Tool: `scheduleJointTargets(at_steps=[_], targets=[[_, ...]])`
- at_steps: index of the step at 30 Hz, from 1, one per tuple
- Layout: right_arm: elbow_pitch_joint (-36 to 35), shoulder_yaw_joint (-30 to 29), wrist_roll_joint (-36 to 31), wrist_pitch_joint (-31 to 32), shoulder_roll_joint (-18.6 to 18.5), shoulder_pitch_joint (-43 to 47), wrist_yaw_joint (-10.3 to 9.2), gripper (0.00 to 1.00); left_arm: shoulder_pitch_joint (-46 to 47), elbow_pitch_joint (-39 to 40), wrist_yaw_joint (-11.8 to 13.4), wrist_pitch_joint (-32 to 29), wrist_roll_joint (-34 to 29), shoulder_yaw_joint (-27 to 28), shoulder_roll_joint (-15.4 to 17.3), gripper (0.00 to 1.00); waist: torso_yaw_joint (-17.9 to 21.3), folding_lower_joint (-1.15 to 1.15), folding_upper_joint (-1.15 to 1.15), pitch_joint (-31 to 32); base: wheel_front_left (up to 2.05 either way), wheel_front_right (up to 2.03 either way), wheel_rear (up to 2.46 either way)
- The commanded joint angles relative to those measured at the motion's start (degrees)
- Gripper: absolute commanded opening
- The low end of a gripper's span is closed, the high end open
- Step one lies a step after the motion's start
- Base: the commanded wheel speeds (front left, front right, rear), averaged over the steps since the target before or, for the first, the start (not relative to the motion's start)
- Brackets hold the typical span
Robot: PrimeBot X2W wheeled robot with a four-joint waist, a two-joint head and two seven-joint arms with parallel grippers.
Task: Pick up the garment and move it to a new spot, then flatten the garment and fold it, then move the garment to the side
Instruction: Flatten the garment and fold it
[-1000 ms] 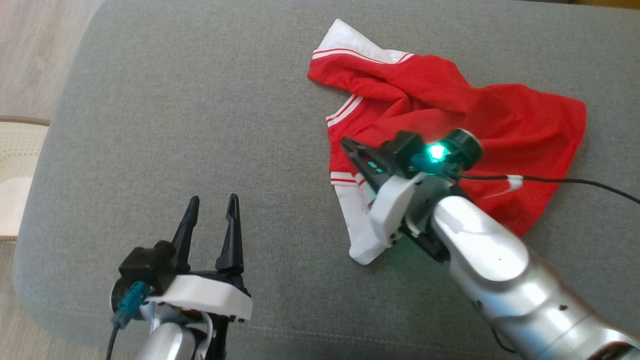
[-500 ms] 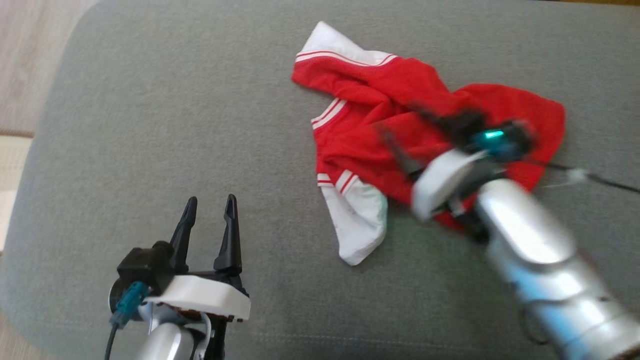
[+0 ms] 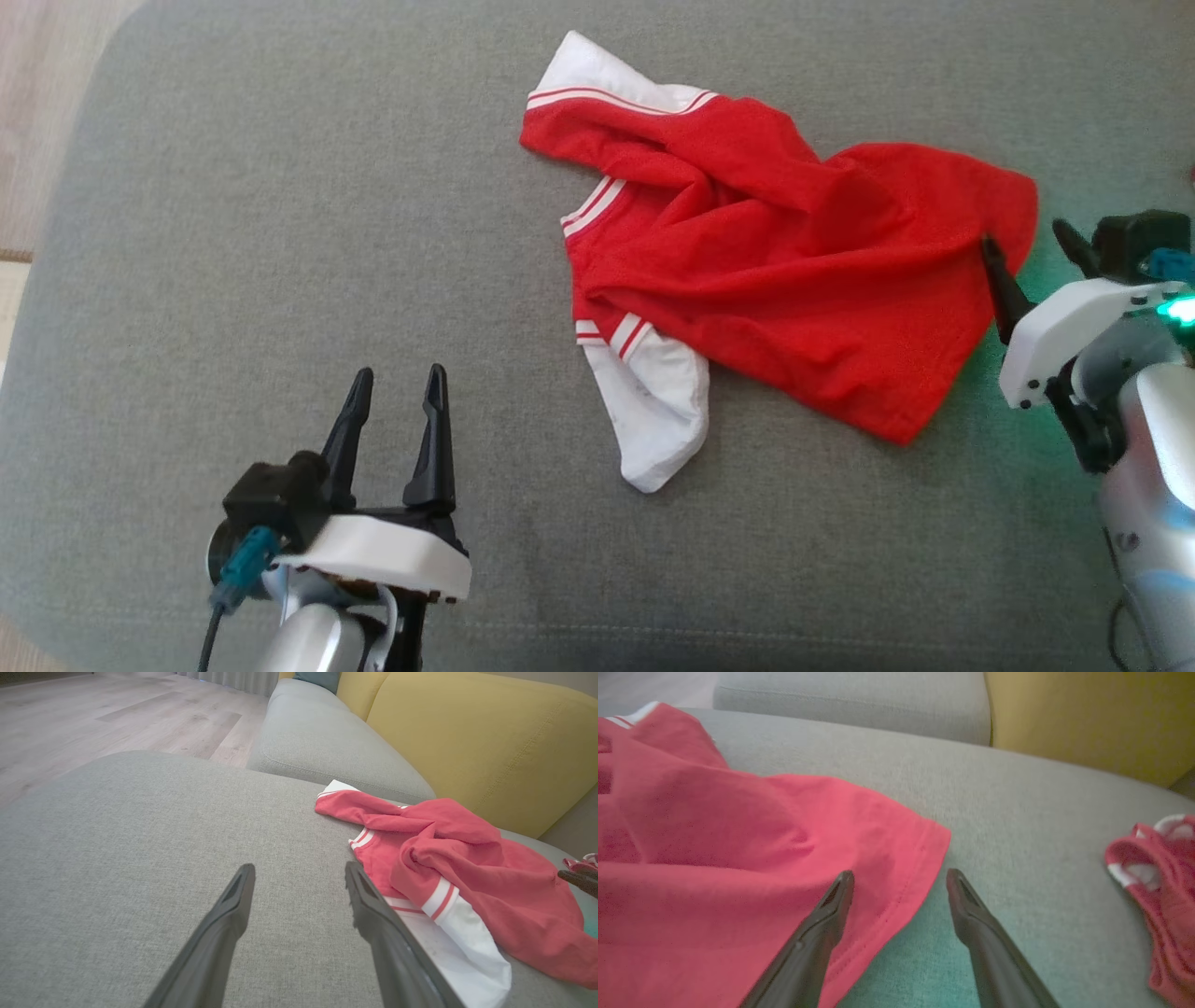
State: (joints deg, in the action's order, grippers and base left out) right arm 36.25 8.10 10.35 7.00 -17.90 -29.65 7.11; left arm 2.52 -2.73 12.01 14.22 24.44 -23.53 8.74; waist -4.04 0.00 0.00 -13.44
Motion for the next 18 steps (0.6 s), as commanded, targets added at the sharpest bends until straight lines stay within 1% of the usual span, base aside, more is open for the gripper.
scheduleJointTargets(at_steps=[1, 9, 15, 16, 17, 18], targets=[[-0.13, -0.24, 0.43, 0.89, 0.88, -1.79, 0.37, 1.0, 1.6, 1.74, -0.16, 0.58, -0.14, 1.43, 0.78, 1.0, -0.45, 0.0, 0.0, -0.49, 0.0, 0.0, 0.0], [9.87, -5.27, -0.91, 3.21, 2.3, -7.57, 0.37, 1.0, 2.44, 1.55, -0.25, 0.37, -0.35, 0.81, 0.88, 1.0, -2.72, 0.0, 0.0, -2.13, 0.0, 0.0, 0.0], [16.5, -4.89, 0.77, 6.55, 3.61, -11.28, 0.37, 1.0, 2.69, 1.27, -0.26, 0.42, -0.22, 0.76, 0.79, 1.0, -3.8, 0.0, 0.0, -2.77, 0.0, 0.0, 0.0], [17.1, -4.56, 0.97, 6.62, 3.65, -11.84, 0.37, 0.82, 2.75, 1.24, -0.24, 0.43, -0.21, 0.76, 0.76, 1.0, -3.88, 0.0, 0.0, -2.86, 0.0, 0.0, 0.0], [17.55, -4.22, 1.06, 6.43, 3.6, -12.39, 0.37, 0.44, 2.83, 1.22, -0.23, 0.44, -0.21, 0.77, 0.73, 1.0, -3.97, 0.0, 0.0, -2.94, 0.0, 0.0, 0.0], [17.82, -3.81, 1.07, 5.94, 3.5, -12.96, 0.37, 0.28, 2.91, 1.2, -0.21, 0.46, -0.23, 0.77, 0.69, 1.0, -4.01, 0.0, 0.0, -3.01, 0.0, 0.0, 0.0]])
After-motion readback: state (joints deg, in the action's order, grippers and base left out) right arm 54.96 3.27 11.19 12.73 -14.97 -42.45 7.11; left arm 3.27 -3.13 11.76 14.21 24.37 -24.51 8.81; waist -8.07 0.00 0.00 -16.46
